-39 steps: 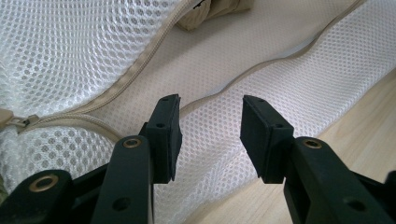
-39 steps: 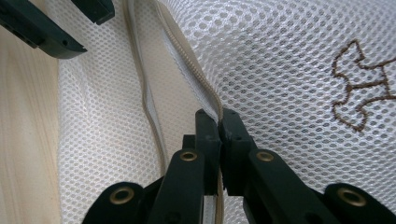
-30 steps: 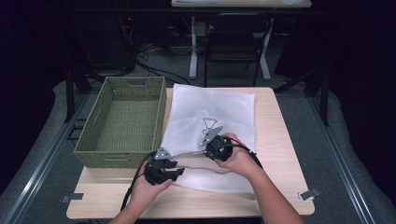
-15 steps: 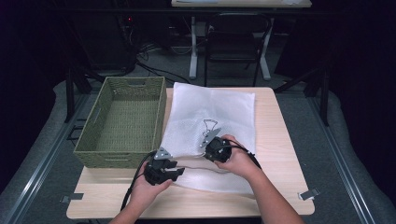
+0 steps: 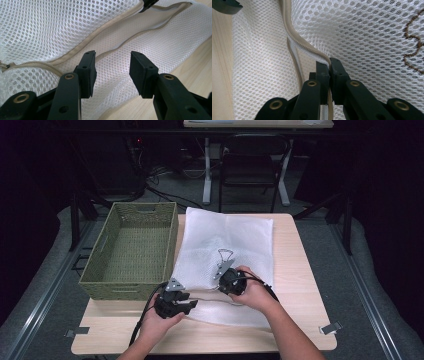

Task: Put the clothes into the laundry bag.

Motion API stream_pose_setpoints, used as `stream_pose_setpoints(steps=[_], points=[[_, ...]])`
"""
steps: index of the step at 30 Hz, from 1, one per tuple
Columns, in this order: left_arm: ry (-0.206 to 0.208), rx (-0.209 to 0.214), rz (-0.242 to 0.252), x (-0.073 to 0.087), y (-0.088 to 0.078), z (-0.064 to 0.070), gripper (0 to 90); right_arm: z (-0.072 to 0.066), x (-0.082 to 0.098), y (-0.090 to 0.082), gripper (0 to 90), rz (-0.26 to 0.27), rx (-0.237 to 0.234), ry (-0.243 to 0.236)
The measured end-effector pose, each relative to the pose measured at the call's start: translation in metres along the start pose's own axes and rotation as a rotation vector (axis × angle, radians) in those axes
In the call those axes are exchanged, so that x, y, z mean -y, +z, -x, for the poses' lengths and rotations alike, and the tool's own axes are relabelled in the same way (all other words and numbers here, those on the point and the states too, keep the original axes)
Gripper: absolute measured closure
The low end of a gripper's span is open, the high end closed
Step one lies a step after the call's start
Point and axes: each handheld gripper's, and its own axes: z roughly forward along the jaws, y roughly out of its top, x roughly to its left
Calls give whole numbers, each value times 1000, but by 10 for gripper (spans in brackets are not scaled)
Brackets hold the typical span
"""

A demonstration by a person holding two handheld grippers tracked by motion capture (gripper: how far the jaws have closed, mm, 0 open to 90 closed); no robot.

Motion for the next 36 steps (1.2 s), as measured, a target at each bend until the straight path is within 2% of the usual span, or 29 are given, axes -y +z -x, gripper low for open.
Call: stream_pose_setpoints(steps=[10, 22, 29, 36], points=[[-5, 1, -2, 1, 1, 1, 560, -1, 0, 0, 798, 1, -21, -6], [0, 5, -4, 1, 0, 0, 551, -3, -1, 1, 666, 2, -51, -15], [-2, 5, -3, 1, 0, 0, 550, -4, -6, -10, 590, 32, -77, -25], [-3, 6, -1, 1, 0, 0, 549, -5, -10, -21, 541, 55, -78, -37]])
